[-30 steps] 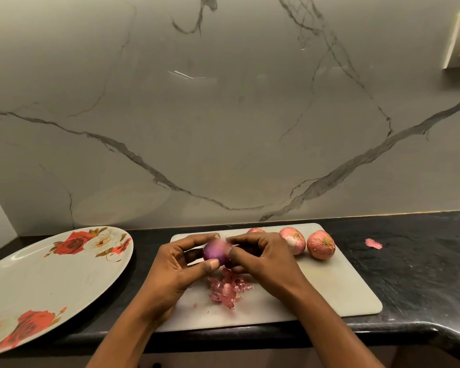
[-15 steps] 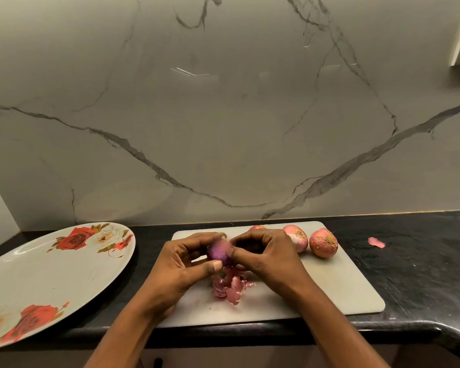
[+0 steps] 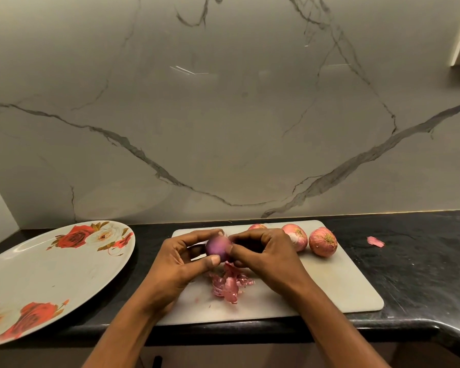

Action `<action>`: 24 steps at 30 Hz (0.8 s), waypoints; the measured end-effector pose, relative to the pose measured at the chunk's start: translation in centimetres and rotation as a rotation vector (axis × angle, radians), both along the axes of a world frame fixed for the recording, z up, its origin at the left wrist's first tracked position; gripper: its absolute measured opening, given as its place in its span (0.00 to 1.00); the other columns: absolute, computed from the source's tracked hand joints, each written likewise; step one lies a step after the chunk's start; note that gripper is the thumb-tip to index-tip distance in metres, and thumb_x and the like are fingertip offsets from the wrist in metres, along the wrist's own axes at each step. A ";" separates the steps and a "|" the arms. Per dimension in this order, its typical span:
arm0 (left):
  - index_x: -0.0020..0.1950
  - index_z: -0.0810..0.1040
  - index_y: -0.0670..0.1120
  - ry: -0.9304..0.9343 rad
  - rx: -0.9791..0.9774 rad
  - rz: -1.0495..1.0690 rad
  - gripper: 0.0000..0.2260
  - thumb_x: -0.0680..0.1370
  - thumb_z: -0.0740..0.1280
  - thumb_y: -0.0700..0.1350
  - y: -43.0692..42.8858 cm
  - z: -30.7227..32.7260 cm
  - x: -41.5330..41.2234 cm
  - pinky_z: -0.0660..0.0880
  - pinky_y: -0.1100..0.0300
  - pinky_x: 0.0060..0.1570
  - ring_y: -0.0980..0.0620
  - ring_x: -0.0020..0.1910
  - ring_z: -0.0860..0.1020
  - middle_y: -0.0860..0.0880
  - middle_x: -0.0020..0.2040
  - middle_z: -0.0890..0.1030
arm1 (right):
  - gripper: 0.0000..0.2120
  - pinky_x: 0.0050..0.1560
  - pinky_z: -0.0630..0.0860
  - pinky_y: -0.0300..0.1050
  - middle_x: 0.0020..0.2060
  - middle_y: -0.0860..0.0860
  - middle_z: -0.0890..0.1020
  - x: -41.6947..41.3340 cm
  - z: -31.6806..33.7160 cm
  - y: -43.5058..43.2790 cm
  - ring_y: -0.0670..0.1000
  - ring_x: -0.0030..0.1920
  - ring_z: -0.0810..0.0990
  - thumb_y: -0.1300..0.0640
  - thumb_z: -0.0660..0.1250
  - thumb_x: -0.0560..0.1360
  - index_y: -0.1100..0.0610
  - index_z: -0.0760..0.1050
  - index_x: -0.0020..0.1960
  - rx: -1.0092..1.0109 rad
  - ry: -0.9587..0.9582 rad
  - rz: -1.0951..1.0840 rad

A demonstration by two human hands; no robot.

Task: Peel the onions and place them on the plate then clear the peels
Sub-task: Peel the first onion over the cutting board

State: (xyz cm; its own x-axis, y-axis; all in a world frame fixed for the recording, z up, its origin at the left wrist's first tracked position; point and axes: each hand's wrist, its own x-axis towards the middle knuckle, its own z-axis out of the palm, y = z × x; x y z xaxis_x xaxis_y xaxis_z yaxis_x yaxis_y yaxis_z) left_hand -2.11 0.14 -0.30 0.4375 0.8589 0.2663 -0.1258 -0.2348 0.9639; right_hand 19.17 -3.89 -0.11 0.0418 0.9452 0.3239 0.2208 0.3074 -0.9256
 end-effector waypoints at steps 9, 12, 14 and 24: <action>0.67 0.82 0.44 -0.028 -0.013 0.000 0.24 0.71 0.76 0.34 -0.1 0.3 -0.1 0.83 0.57 0.57 0.45 0.63 0.84 0.46 0.64 0.85 | 0.11 0.54 0.86 0.52 0.47 0.48 0.90 0.1 0.1 0.0 0.49 0.49 0.89 0.62 0.75 0.77 0.53 0.88 0.57 0.018 -0.026 0.002; 0.68 0.82 0.43 -0.017 -0.006 0.002 0.23 0.72 0.75 0.33 -0.1 0.1 -0.1 0.83 0.56 0.56 0.45 0.64 0.84 0.46 0.63 0.85 | 0.09 0.53 0.87 0.53 0.47 0.49 0.90 0.0 0.3 -0.2 0.50 0.49 0.89 0.56 0.79 0.75 0.51 0.88 0.55 -0.013 0.029 0.032; 0.68 0.82 0.42 -0.007 0.006 -0.002 0.23 0.73 0.75 0.32 0.0 0.0 -0.1 0.83 0.54 0.58 0.44 0.64 0.83 0.45 0.64 0.85 | 0.09 0.53 0.87 0.54 0.46 0.49 0.89 0.0 0.3 -0.2 0.50 0.49 0.89 0.56 0.80 0.74 0.51 0.88 0.54 -0.007 0.025 0.027; 0.67 0.82 0.44 -0.011 0.002 0.003 0.24 0.71 0.75 0.34 -0.4 0.4 -0.1 0.83 0.58 0.56 0.47 0.64 0.84 0.48 0.64 0.85 | 0.13 0.52 0.87 0.49 0.46 0.49 0.90 0.1 0.0 0.2 0.50 0.48 0.89 0.67 0.72 0.76 0.54 0.88 0.56 0.026 -0.054 -0.028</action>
